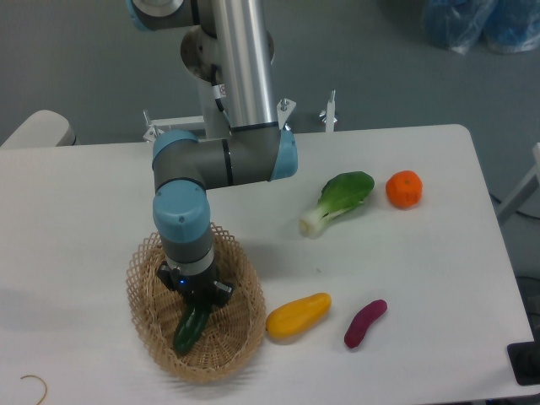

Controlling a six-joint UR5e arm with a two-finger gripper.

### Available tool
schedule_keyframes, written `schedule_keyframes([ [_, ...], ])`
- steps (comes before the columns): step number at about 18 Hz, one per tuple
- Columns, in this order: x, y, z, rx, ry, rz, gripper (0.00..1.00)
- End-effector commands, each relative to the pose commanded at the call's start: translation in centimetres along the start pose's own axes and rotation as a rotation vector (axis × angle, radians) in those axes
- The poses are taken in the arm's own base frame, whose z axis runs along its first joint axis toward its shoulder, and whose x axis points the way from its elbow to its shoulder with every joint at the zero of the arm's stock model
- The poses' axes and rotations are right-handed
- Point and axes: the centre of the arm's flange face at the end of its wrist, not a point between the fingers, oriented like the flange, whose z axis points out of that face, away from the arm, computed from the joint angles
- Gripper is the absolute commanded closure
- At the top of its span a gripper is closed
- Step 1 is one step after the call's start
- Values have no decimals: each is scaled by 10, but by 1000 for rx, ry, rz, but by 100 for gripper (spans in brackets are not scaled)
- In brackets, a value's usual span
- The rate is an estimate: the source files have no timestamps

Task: Pick up the cucumber from the basket
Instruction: 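Close the gripper around the green cucumber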

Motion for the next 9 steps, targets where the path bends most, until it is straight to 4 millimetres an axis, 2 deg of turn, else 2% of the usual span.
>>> schedule_keyframes([
  [5,-2,0,-8,8,-5,37,53],
  [9,-10,-6,-37,48,-34,56,55],
])
